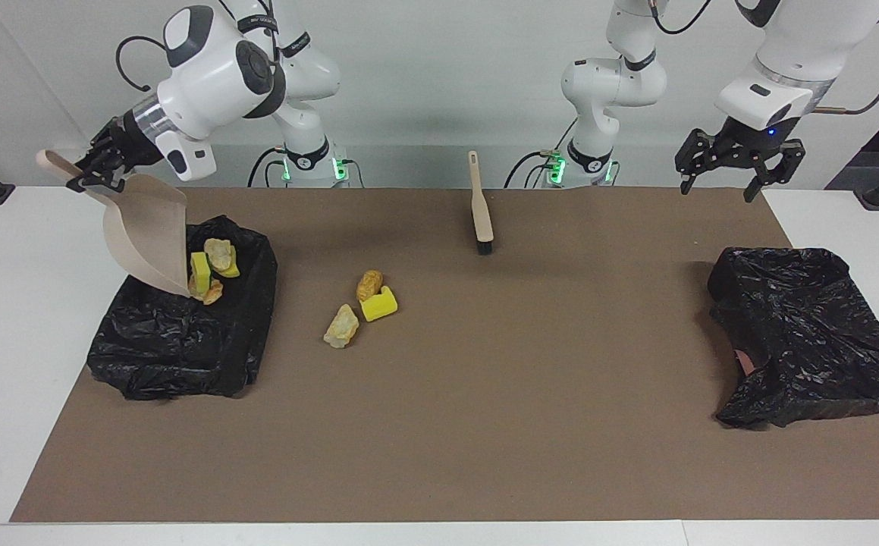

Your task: Sweep and dump trash in bin

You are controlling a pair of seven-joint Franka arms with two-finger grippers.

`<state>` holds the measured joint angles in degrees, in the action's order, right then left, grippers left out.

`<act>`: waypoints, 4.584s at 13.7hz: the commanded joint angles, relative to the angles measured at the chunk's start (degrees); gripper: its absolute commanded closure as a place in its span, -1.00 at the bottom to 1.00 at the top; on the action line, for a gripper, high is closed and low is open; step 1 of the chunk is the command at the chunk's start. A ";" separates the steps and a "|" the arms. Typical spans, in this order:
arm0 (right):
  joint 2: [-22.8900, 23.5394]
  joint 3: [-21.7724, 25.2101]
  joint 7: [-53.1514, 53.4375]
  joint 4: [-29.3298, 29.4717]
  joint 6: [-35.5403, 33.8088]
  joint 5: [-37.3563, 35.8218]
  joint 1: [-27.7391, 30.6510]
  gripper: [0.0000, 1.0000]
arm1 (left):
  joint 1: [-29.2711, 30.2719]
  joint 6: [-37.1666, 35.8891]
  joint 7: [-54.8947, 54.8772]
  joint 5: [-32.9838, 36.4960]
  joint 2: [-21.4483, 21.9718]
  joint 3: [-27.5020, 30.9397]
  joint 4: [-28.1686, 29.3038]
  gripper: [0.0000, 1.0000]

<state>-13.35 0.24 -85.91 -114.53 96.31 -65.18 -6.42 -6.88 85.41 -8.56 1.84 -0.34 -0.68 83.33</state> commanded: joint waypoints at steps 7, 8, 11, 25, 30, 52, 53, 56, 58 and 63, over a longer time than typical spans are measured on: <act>-1.06 -7.97 18.79 8.79 -13.07 27.77 0.18 1.00 | 2.40 -1.65 -0.23 -0.70 0.43 -1.79 -0.97 -1.00; -1.06 -8.41 24.33 8.88 -13.07 31.82 0.18 1.00 | 2.48 -1.74 -0.23 -0.70 0.43 -1.61 -0.97 -1.00; -0.28 -10.42 48.48 8.88 -12.81 44.40 0.09 1.00 | 2.57 -1.74 -0.23 -0.70 0.43 -0.99 -0.97 -1.00; 39.51 -33.46 133.01 30.04 10.82 56.23 -5.00 1.00 | 5.56 -1.74 -0.23 -0.52 0.43 -1.08 -0.89 -1.00; 49.11 -34.26 134.16 33.85 17.60 49.37 -6.50 1.00 | 5.56 -1.83 -0.23 -0.52 0.43 -1.08 -0.89 -1.00; 7.39 -45.84 128.81 -9.72 18.46 82.28 -3.34 -1.00 | 3.89 7.72 8.53 -1.05 0.70 -10.03 7.79 -1.00; 6.33 -47.07 128.71 -12.54 20.13 83.10 -3.43 -1.00 | 3.89 11.76 11.34 -1.05 0.52 -11.44 10.16 -1.00; 6.50 -50.68 128.80 -18.35 27.42 83.54 -3.78 -1.00 | 3.89 21.70 19.34 -1.05 -0.01 -16.44 17.28 -1.00; 7.19 -51.48 128.80 -19.68 30.42 83.98 -4.04 -1.00 | 3.80 26.89 23.83 -0.96 -2.45 -19.78 19.59 -1.00; 9.22 -52.18 128.10 -20.30 34.12 83.90 -4.75 -0.89 | -0.41 33.67 38.59 7.71 -11.42 -24.45 19.68 -1.00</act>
<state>-4.30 -51.42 44.83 -134.16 128.65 16.92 -11.62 -5.15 116.04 24.45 4.98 -8.50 -24.20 102.95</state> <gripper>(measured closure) 0.000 0.000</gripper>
